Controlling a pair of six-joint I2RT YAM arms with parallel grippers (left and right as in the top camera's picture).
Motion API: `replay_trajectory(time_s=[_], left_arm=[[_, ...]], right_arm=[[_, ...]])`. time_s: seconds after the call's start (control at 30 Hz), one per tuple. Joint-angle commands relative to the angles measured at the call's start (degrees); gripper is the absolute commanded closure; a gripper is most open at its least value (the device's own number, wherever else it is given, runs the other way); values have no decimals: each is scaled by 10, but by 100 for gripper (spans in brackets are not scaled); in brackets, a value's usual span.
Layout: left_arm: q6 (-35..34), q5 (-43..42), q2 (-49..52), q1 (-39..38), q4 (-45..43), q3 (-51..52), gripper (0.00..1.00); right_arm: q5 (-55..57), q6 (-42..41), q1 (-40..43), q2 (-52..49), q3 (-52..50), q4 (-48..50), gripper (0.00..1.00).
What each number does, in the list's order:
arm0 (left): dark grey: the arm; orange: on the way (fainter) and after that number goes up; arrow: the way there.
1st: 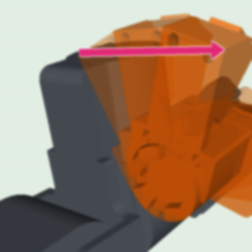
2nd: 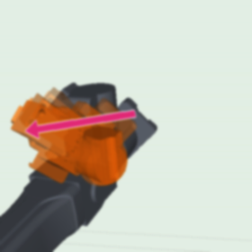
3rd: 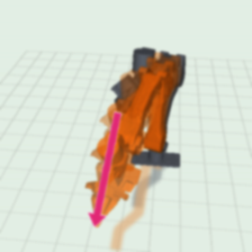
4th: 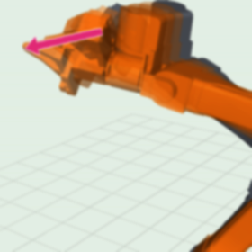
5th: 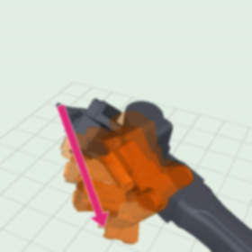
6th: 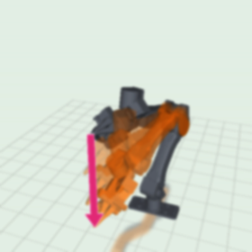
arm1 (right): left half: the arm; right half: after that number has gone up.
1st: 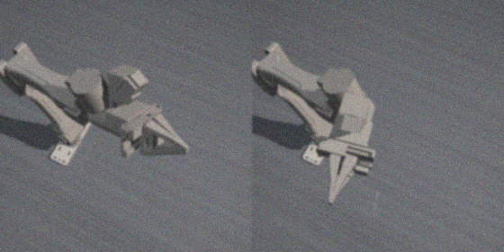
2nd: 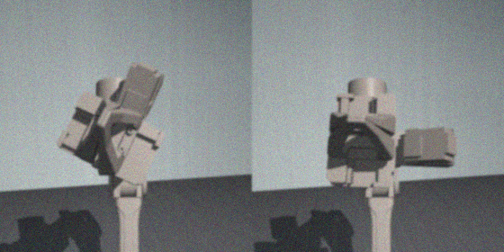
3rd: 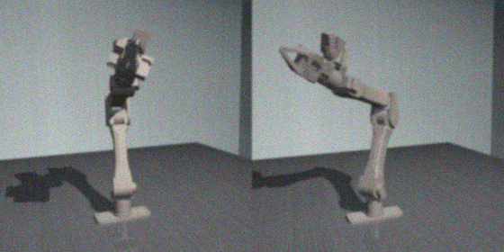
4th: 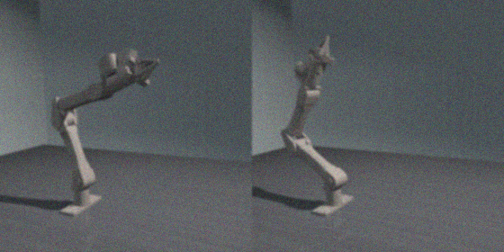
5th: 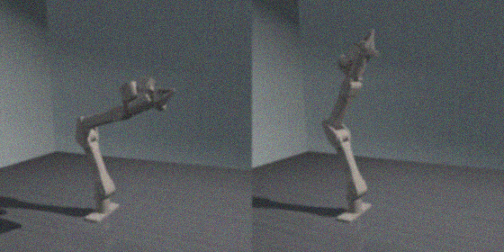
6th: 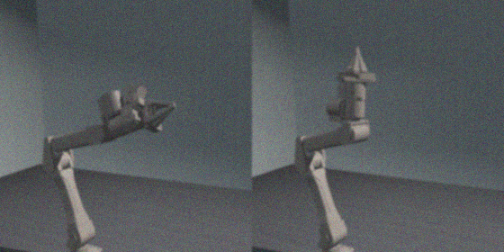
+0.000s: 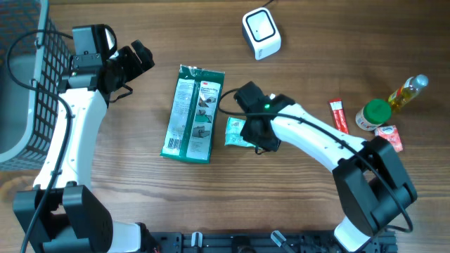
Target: Scan the item barcode
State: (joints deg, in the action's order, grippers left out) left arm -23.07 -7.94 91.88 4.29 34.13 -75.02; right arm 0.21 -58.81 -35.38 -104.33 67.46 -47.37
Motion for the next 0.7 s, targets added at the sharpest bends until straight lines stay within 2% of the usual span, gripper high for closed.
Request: replay_trajectory(time_s=[0.0, 0.03, 0.07, 0.1, 0.27, 0.33, 0.43, 0.57, 0.6, 0.63, 0.67], left_arm=[[3, 1, 0, 1, -2, -4, 0], [3, 1, 0, 1, -2, -4, 0], [3, 1, 0, 1, -2, -4, 0], [3, 1, 0, 1, -2, -4, 0], [3, 1, 0, 1, -2, -4, 0], [3, 22, 0, 1, -8, -4, 0], [-7, 5, 0, 0, -13, -4, 0], [3, -172, 3, -4, 47, 1, 1], [19, -202, 4, -13, 70, 5, 54], [24, -202, 5, -27, 92, 14, 96], [35, -201, 8, -45, 102, 26, 96]], right_arm=[[-27, 123, 10, 26, 73, -33, 52], [-26, 150, 13, 33, 87, -46, 45], [-27, 174, 17, 41, 94, -51, 33], [-27, 186, 23, 48, 94, -52, 27], [-75, 203, 94, 53, 88, -60, 27], [-125, 266, 128, 53, 85, -63, 24], [-135, 289, 162, 53, 76, -74, 21], [-161, 320, 188, 53, 36, -64, 21], [-163, 321, 190, 53, 24, -56, 21], [-165, 321, 189, 53, 7, -40, 21], [-171, 318, 189, 53, -10, -21, 21]])
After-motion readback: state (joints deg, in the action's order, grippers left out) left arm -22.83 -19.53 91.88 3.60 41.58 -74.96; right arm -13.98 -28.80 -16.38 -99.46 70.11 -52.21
